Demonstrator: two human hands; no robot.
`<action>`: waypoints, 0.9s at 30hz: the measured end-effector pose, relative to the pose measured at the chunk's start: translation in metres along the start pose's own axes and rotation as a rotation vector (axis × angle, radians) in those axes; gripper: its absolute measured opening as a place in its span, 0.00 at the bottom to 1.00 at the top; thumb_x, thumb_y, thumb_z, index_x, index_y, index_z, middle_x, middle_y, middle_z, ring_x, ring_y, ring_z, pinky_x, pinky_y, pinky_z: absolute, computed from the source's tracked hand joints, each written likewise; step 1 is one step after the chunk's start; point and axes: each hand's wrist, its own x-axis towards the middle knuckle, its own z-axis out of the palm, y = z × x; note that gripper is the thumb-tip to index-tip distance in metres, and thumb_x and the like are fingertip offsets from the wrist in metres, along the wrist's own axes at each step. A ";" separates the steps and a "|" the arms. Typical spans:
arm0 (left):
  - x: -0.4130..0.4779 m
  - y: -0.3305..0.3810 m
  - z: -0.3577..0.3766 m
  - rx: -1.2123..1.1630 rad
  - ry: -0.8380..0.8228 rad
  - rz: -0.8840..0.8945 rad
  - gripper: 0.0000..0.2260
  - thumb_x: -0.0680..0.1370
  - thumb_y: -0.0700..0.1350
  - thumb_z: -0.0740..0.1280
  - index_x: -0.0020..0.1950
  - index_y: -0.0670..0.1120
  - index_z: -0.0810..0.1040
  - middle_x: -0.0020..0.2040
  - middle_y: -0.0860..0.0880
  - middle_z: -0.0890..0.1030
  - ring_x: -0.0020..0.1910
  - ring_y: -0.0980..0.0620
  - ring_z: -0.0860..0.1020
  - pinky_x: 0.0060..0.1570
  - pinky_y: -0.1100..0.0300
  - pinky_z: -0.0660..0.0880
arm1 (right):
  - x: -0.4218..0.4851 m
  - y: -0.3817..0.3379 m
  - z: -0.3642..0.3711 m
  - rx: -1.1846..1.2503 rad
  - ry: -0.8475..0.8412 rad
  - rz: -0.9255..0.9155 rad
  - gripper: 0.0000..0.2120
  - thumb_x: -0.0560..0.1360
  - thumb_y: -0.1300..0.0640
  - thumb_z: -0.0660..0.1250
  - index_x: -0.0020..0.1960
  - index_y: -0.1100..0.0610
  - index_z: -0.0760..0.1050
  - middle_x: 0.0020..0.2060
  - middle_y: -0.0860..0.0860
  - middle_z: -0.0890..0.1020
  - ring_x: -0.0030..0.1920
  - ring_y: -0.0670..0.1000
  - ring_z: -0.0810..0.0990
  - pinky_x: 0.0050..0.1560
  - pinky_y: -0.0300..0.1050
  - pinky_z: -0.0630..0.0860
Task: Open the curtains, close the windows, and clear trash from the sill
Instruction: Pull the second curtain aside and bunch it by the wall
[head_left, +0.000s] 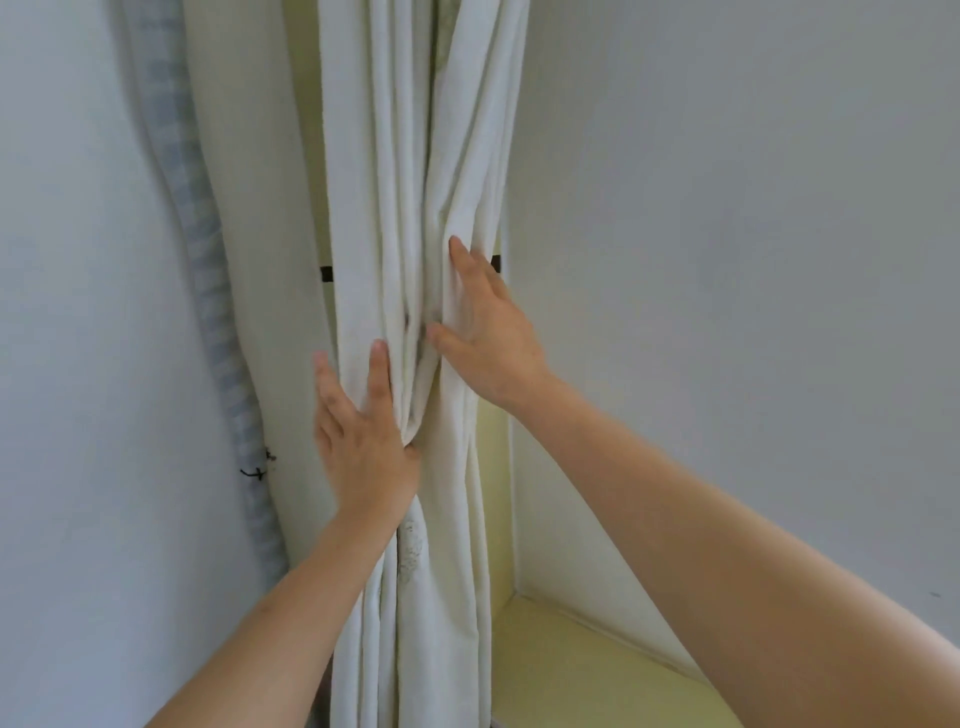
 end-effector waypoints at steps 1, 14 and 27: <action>-0.008 0.007 -0.001 0.008 0.070 0.063 0.49 0.66 0.35 0.72 0.74 0.57 0.43 0.74 0.35 0.46 0.71 0.34 0.55 0.67 0.41 0.57 | -0.008 0.001 -0.009 -0.006 -0.015 0.002 0.35 0.75 0.52 0.63 0.75 0.44 0.46 0.77 0.47 0.50 0.74 0.49 0.59 0.66 0.48 0.64; -0.113 0.158 -0.032 0.078 -0.016 0.517 0.15 0.59 0.30 0.70 0.43 0.42 0.79 0.59 0.44 0.79 0.59 0.42 0.75 0.62 0.44 0.56 | -0.140 0.014 -0.163 -0.226 0.039 0.172 0.16 0.78 0.56 0.58 0.35 0.64 0.70 0.28 0.56 0.75 0.33 0.59 0.72 0.34 0.51 0.72; -0.266 0.366 -0.087 -0.333 -0.387 0.402 0.08 0.71 0.40 0.70 0.34 0.42 0.73 0.35 0.42 0.76 0.34 0.40 0.75 0.34 0.51 0.71 | -0.323 0.027 -0.378 -0.576 0.264 0.317 0.12 0.75 0.53 0.61 0.35 0.58 0.72 0.31 0.53 0.77 0.34 0.58 0.76 0.34 0.45 0.71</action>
